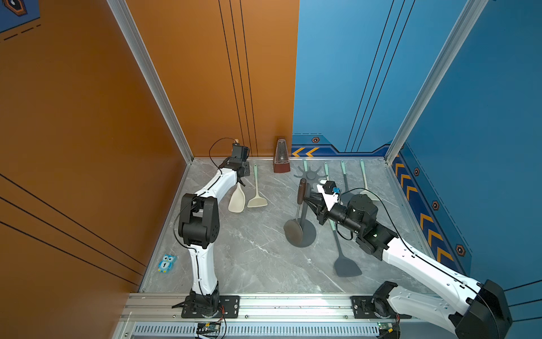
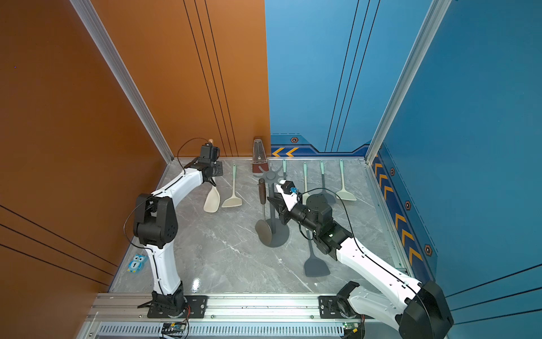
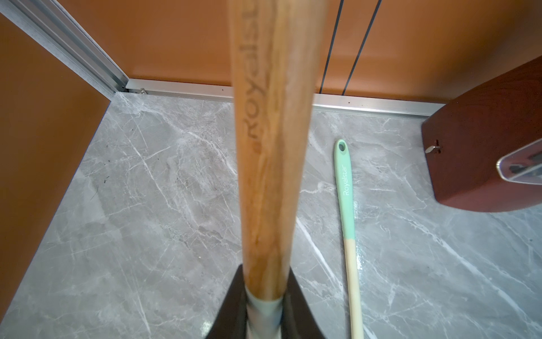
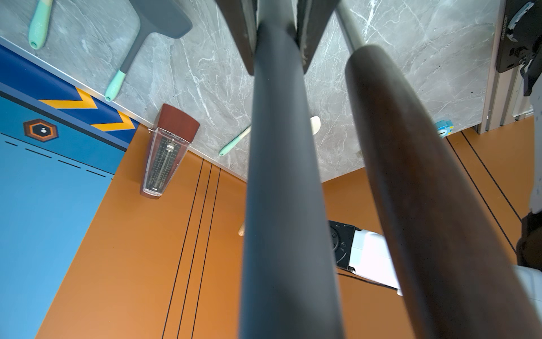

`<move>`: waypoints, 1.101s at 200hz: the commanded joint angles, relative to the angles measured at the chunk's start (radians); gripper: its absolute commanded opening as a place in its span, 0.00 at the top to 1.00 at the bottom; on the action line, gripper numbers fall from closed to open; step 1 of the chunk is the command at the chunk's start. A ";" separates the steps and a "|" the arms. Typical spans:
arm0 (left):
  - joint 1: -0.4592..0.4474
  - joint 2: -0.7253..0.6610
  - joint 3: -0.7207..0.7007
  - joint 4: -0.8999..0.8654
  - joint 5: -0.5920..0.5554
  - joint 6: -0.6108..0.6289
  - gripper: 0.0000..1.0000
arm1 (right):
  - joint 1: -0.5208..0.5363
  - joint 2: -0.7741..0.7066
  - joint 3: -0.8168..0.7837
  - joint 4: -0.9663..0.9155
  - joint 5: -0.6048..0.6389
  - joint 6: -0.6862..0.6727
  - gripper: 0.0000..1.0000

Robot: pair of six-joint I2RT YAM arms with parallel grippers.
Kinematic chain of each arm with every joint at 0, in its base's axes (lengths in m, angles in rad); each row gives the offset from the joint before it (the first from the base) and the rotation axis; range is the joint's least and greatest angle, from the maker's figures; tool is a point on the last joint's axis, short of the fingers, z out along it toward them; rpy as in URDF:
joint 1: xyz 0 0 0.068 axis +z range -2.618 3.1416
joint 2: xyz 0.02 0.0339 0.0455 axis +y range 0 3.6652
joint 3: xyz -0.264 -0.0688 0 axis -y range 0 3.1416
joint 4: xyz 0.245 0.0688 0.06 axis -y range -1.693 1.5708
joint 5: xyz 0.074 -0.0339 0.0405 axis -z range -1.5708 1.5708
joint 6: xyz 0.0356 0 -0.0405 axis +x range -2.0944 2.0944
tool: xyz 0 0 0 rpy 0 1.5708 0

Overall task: Take the spatula off the kitchen utensil rack
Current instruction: Place the spatula at the center of the board.

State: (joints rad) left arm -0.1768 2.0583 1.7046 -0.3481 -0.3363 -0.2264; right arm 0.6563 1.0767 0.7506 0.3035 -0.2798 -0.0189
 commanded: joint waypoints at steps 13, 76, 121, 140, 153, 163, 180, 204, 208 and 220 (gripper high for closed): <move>-0.005 0.068 0.092 -0.115 -0.013 -0.038 1.00 | 0.001 0.004 -0.053 -0.141 0.009 0.026 1.00; -0.040 0.159 0.248 -0.260 -0.087 0.004 0.99 | -0.011 -0.023 -0.074 -0.144 0.008 0.027 1.00; -0.060 0.230 0.358 -0.354 -0.148 0.012 1.00 | -0.018 -0.028 -0.076 -0.139 -0.009 0.027 1.00; -0.067 0.248 0.387 -0.377 -0.184 0.016 1.00 | -0.021 -0.032 -0.079 -0.142 -0.012 0.028 1.00; -0.072 0.261 0.408 -0.391 -0.199 0.019 0.98 | -0.022 -0.036 -0.079 -0.142 -0.014 0.027 1.00; -0.075 0.271 0.422 -0.399 -0.204 0.022 0.95 | -0.023 -0.037 -0.079 -0.145 -0.015 0.027 1.00; -0.081 0.284 0.438 -0.403 -0.216 0.028 0.93 | -0.026 -0.038 -0.079 -0.148 -0.018 0.025 1.00; -0.082 0.299 0.444 -0.402 -0.195 0.026 0.91 | -0.029 -0.038 -0.079 -0.147 -0.022 0.025 1.00; -0.082 0.302 0.445 -0.403 -0.190 0.025 0.91 | -0.031 -0.037 -0.079 -0.147 -0.022 0.025 1.00; -0.081 0.314 0.447 -0.402 -0.177 0.020 0.91 | -0.030 -0.035 -0.078 -0.147 -0.025 0.025 1.00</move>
State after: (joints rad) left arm -0.2512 2.3447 2.1181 -0.7189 -0.5056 -0.2142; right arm 0.6353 1.0328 0.7139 0.3145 -0.2928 -0.0185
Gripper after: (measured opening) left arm 0.198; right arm 0.192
